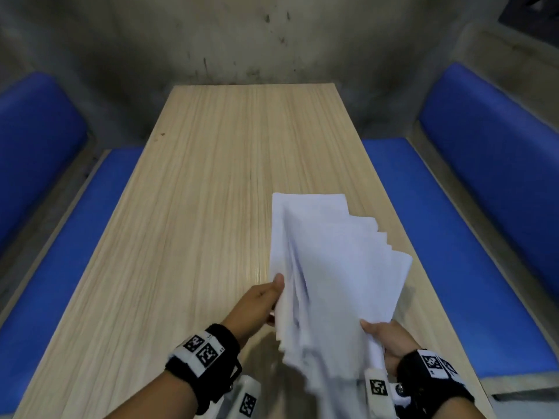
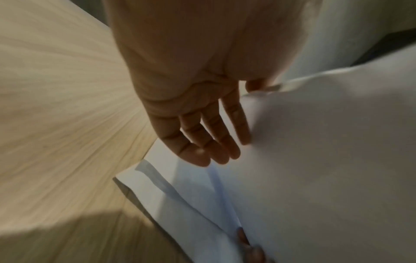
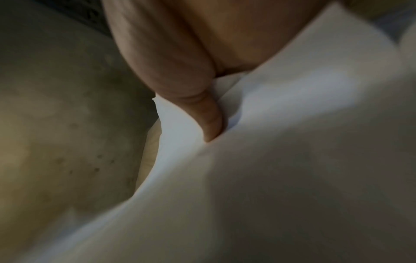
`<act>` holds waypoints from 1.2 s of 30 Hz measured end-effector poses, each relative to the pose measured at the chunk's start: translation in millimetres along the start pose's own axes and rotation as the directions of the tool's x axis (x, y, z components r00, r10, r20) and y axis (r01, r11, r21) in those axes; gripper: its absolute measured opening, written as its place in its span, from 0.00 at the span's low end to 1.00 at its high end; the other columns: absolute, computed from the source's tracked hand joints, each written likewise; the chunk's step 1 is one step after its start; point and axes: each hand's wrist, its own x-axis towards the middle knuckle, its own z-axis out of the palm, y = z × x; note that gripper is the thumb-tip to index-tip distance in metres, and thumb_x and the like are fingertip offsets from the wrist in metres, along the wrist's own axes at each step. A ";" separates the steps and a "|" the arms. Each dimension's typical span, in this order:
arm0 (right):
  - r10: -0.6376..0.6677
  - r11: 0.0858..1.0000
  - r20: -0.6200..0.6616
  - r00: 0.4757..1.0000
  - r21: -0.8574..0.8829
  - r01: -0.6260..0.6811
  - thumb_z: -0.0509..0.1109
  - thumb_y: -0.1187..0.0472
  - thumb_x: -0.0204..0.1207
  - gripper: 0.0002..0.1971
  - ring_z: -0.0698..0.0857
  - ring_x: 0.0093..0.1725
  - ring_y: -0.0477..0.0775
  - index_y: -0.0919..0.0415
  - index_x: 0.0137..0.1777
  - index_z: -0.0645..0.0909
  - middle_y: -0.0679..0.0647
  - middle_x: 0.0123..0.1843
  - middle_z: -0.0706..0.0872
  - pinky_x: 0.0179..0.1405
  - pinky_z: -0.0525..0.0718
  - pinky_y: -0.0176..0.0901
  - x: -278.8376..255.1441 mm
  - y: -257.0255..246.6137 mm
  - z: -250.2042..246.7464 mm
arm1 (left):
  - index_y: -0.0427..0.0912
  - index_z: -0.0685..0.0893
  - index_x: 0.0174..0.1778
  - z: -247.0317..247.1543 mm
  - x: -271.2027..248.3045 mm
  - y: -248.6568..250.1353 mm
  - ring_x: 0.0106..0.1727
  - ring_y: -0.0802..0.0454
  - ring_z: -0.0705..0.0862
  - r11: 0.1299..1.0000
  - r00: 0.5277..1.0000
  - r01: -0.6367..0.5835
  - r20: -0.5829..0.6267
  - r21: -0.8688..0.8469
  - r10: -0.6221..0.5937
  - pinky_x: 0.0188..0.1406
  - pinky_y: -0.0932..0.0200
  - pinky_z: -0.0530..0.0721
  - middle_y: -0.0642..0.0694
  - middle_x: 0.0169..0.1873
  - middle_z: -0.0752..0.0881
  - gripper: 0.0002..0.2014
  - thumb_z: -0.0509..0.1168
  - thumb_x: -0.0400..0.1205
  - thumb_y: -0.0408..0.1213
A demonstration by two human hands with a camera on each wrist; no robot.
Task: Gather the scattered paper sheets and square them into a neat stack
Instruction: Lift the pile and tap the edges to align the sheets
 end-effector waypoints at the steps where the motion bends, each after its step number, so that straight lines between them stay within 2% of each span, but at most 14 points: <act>1: 0.016 1.000 -0.018 1.000 -0.007 -0.016 0.87 0.62 0.47 0.38 0.86 0.56 0.78 0.74 0.60 0.81 0.76 0.55 0.88 0.60 0.78 0.79 0.6 -1.1 -0.7 | 0.40 0.90 0.49 -2.4 6.2 1.4 0.48 0.47 0.90 0.999 0.999 0.024 -0.037 -0.023 -0.025 0.48 0.57 0.86 0.47 0.46 0.93 0.32 0.48 0.83 0.62; 3: 0.015 1.000 -0.047 0.999 -0.009 -0.015 0.77 0.68 0.66 0.21 0.86 0.55 0.76 0.76 0.59 0.81 0.75 0.54 0.88 0.62 0.77 0.77 -7.8 -7.4 2.7 | 0.42 0.90 0.50 -8.1 25.3 -3.3 0.55 0.48 0.89 0.997 0.973 0.008 -0.229 -0.079 -0.026 0.50 0.55 0.86 0.47 0.49 0.92 0.27 0.50 0.85 0.57; 6: 0.020 1.000 -0.078 0.997 -0.007 -0.020 0.68 0.73 0.75 0.11 0.86 0.54 0.73 0.75 0.56 0.82 0.72 0.52 0.89 0.64 0.77 0.73 -15.9 -10.1 8.1 | 0.42 0.81 0.63 -15.0 61.6 -12.7 0.69 0.40 0.80 0.992 0.886 0.083 -0.464 0.099 -0.028 0.64 0.51 0.80 0.42 0.65 0.81 0.16 0.62 0.82 0.44; 8: 0.021 1.000 -0.096 0.995 0.006 -0.021 0.68 0.73 0.74 0.13 0.85 0.58 0.75 0.76 0.59 0.81 0.74 0.56 0.87 0.65 0.77 0.74 -12.9 -7.0 9.7 | 0.39 0.67 0.77 -6.2 82.2 -15.1 0.74 0.39 0.74 0.936 0.900 0.211 -0.430 0.281 -0.074 0.72 0.49 0.73 0.38 0.74 0.72 0.27 0.63 0.81 0.41; 11: 0.010 1.000 -0.095 0.995 0.006 -0.009 0.68 0.73 0.75 0.12 0.86 0.54 0.73 0.74 0.58 0.81 0.73 0.52 0.90 0.61 0.79 0.73 -11.2 -5.9 10.9 | 0.45 0.62 0.79 8.5 101.8 -23.8 0.71 0.39 0.74 0.838 0.907 0.289 -0.413 0.463 -0.084 0.73 0.43 0.71 0.38 0.72 0.74 0.28 0.56 0.83 0.47; 12: -0.002 1.000 -0.099 0.995 0.000 0.002 0.67 0.73 0.76 0.11 0.87 0.52 0.73 0.73 0.57 0.82 0.71 0.48 0.91 0.60 0.80 0.72 -11.9 -7.9 10.9 | 0.45 0.63 0.79 7.1 104.8 -28.4 0.70 0.38 0.76 0.845 0.912 0.294 -0.395 0.446 -0.109 0.73 0.42 0.73 0.38 0.70 0.76 0.29 0.56 0.82 0.52; 15: -0.057 0.997 -0.108 0.993 -0.051 0.051 0.70 0.70 0.74 0.14 0.85 0.56 0.75 0.70 0.60 0.81 0.71 0.53 0.89 0.61 0.79 0.74 -7.0 -18.8 8.7 | 0.44 0.69 0.77 -0.8 97.2 -32.2 0.70 0.36 0.78 0.942 0.890 0.333 -0.345 0.042 -0.299 0.74 0.40 0.72 0.35 0.72 0.78 0.41 0.51 0.76 0.71; 17: -0.139 0.980 -0.123 0.983 -0.162 0.119 0.73 0.64 0.66 0.22 0.87 0.55 0.73 0.70 0.61 0.81 0.69 0.54 0.89 0.60 0.80 0.74 0.0 -27.9 9.5 | 0.46 0.72 0.74 -12.6 82.8 -29.8 0.64 0.40 0.80 0.953 0.901 0.302 -0.330 0.009 -0.282 0.66 0.50 0.74 0.36 0.68 0.80 0.33 0.50 0.81 0.64; 19: -0.220 0.940 -0.148 0.964 -0.295 0.169 0.70 0.66 0.68 0.19 0.87 0.53 0.69 0.69 0.59 0.82 0.67 0.53 0.89 0.60 0.83 0.64 -1.2 -39.6 17.4 | 0.46 0.78 0.67 -27.2 63.9 -31.7 0.54 0.45 0.83 0.968 0.940 0.206 -0.302 0.144 -0.155 0.52 0.54 0.79 0.40 0.57 0.85 0.23 0.61 0.79 0.53; 21: -0.301 0.883 -0.177 0.937 -0.422 0.204 0.67 0.70 0.69 0.15 0.87 0.52 0.67 0.69 0.57 0.82 0.67 0.52 0.88 0.53 0.84 0.53 -0.8 -48.0 27.7 | 0.44 0.82 0.57 -42.4 47.8 -41.6 0.53 0.45 0.85 0.926 0.981 0.121 -0.188 0.357 -0.056 0.51 0.53 0.82 0.45 0.49 0.87 0.17 0.69 0.73 0.44; 24: -0.399 0.786 -0.216 0.891 -0.581 0.211 0.71 0.64 0.63 0.26 0.83 0.56 0.67 0.66 0.63 0.75 0.65 0.60 0.81 0.53 0.84 0.53 1.6 -49.1 42.2 | 0.42 0.86 0.56 -61.6 36.0 -54.8 0.54 0.43 0.88 0.953 0.984 0.171 -0.087 0.250 -0.154 0.52 0.53 0.86 0.42 0.53 0.90 0.15 0.72 0.73 0.36; 27: -0.390 0.828 -0.272 0.880 -0.522 0.205 0.75 0.66 0.65 0.35 0.81 0.57 0.64 0.68 0.71 0.64 0.64 0.65 0.77 0.56 0.82 0.53 -3.5 -46.0 46.5 | 0.40 0.86 0.48 -66.5 31.4 -47.6 0.44 0.44 0.86 0.956 0.952 0.292 -0.096 -0.003 -0.291 0.48 0.51 0.82 0.42 0.43 0.89 0.17 0.68 0.73 0.50; 30: -0.384 0.862 -0.227 0.895 -0.435 0.259 0.72 0.70 0.71 0.31 0.78 0.51 0.58 0.69 0.71 0.62 0.60 0.57 0.78 0.51 0.77 0.47 -11.8 -44.0 53.4 | 0.41 0.85 0.60 -60.3 41.2 -42.1 0.56 0.48 0.86 0.970 0.964 0.232 -0.154 0.076 -0.218 0.58 0.54 0.81 0.48 0.53 0.88 0.30 0.65 0.75 0.63; 36: -0.329 0.897 -0.213 0.920 -0.374 0.234 0.60 0.77 0.71 0.17 0.81 0.49 0.60 0.71 0.60 0.73 0.63 0.55 0.83 0.46 0.78 0.40 -5.0 -35.5 72.7 | 0.36 0.83 0.61 -35.4 42.5 -35.5 0.54 0.40 0.86 0.969 0.972 0.163 -0.199 0.187 -0.125 0.58 0.46 0.85 0.35 0.57 0.88 0.18 0.70 0.75 0.30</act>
